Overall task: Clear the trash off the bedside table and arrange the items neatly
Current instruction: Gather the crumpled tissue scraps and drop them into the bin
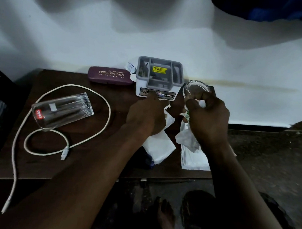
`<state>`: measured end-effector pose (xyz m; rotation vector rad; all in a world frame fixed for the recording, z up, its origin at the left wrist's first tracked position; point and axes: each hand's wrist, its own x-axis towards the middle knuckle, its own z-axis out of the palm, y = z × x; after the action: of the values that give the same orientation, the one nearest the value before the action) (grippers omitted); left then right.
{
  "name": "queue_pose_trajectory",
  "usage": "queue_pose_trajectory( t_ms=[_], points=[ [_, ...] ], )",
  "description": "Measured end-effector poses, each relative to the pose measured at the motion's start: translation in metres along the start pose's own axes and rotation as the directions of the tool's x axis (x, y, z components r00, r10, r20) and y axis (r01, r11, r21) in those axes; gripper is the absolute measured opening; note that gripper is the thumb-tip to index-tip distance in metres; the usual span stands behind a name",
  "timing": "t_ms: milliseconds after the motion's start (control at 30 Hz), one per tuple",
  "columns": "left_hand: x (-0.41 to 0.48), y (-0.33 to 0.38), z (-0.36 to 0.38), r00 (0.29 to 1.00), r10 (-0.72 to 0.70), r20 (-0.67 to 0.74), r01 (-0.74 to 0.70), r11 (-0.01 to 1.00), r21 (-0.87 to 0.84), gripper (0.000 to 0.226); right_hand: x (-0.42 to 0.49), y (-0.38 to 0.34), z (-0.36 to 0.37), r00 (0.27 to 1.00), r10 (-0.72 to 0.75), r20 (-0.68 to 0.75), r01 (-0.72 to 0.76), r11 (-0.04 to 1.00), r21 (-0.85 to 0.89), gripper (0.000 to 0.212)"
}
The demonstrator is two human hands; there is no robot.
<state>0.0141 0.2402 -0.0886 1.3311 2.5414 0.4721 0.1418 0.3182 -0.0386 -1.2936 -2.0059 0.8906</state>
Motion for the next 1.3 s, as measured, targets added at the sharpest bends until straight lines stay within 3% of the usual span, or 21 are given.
queue_pose_trajectory(
  t_ms=[233, 433, 533, 667, 800, 967, 1133, 1300],
  points=[
    [0.007, 0.012, 0.0, 0.999, -0.036, 0.017, 0.034, 0.996, 0.087, 0.04, -0.001, -0.001, -0.007, 0.999, 0.038, 0.013, -0.039, 0.998, 0.055, 0.021],
    [0.001, 0.009, -0.007, 0.965, 0.057, -0.255, -0.058, 0.998, 0.002, 0.023, 0.003, -0.002, -0.002, 1.0, 0.015, -0.015, -0.015, 0.998, 0.054, 0.015],
    [-0.002, 0.003, -0.016, 0.94, 0.113, -0.323, -0.136, 0.99, -0.048, 0.011, 0.004, -0.005, 0.003, 1.0, -0.015, -0.02, 0.016, 0.998, 0.053, 0.012],
    [-0.004, -0.008, -0.028, 0.909, 0.153, -0.387, -0.228, 0.961, -0.158, 0.014, 0.006, -0.009, 0.009, 0.999, -0.05, -0.02, 0.051, 0.998, 0.049, 0.009],
    [-0.001, -0.022, -0.043, 0.875, -0.032, -0.483, -0.14, 0.939, -0.315, 0.019, 0.006, -0.016, 0.017, 0.995, -0.098, -0.026, 0.099, 0.993, 0.061, 0.008],
    [0.014, -0.055, -0.056, 0.862, -0.281, -0.422, 0.059, 0.883, -0.466, 0.02, 0.003, -0.024, 0.034, 0.996, -0.087, 0.025, 0.086, 0.996, 0.032, 0.012],
    [0.031, -0.075, -0.056, 0.884, -0.252, -0.394, 0.157, 0.954, -0.257, 0.02, 0.0, -0.03, 0.046, 0.993, -0.049, 0.11, 0.039, 0.995, 0.091, 0.013],
    [0.042, -0.081, -0.053, 0.915, -0.115, -0.387, 0.068, 0.989, -0.133, 0.034, -0.002, -0.034, 0.052, 0.992, -0.037, 0.121, 0.029, 0.997, 0.071, 0.014]
  ],
)
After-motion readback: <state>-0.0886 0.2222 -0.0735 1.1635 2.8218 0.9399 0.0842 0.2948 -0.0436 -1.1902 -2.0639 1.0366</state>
